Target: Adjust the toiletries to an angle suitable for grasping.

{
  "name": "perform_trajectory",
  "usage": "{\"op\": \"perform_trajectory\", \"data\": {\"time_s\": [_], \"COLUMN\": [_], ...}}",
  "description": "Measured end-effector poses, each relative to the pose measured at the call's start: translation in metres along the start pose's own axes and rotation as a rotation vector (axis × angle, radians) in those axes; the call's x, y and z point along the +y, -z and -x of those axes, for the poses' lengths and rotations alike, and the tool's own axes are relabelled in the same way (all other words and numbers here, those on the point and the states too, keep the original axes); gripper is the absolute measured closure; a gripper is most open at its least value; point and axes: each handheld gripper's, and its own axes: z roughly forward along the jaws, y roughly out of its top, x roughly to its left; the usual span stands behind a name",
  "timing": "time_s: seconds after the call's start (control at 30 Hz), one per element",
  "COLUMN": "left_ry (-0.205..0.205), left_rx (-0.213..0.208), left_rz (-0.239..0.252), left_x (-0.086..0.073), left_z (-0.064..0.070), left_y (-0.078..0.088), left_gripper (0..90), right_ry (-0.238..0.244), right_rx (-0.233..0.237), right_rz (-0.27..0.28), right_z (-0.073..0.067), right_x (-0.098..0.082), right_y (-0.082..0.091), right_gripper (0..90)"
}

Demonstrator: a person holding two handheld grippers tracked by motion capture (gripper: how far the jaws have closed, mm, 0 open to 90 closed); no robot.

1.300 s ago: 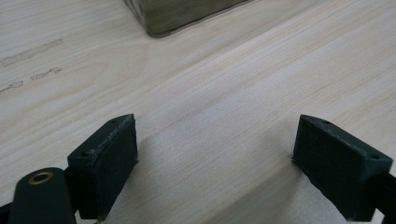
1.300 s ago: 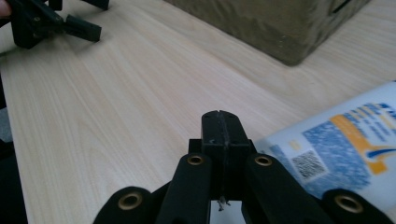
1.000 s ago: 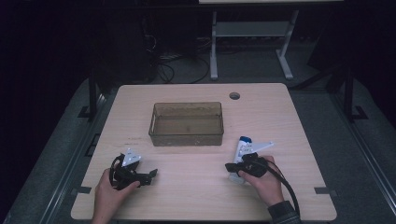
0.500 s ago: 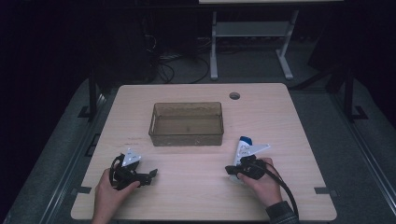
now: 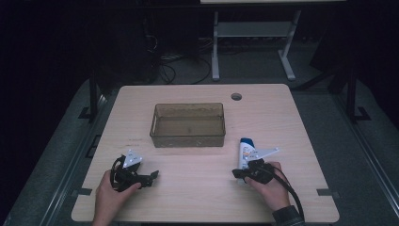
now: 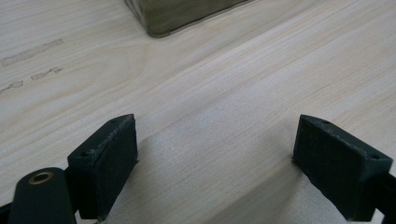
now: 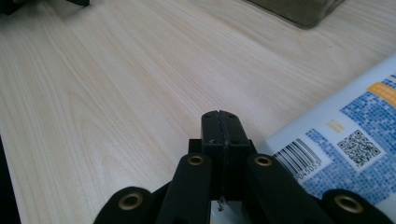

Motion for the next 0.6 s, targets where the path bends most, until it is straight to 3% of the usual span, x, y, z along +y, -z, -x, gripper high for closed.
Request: {"op": "perform_trajectory", "data": {"time_s": [0.6], "left_ry": [-0.001], "left_rx": [0.001], "left_rz": [0.001], "left_x": [0.000], "left_z": [0.000], "left_y": [0.000], "left_gripper": [12.6], "right_ry": [-0.037], "right_rx": [-0.040], "right_rz": [0.009], "right_z": [0.009], "right_x": [-0.017], "right_y": [0.020], "right_gripper": [90.0]}}
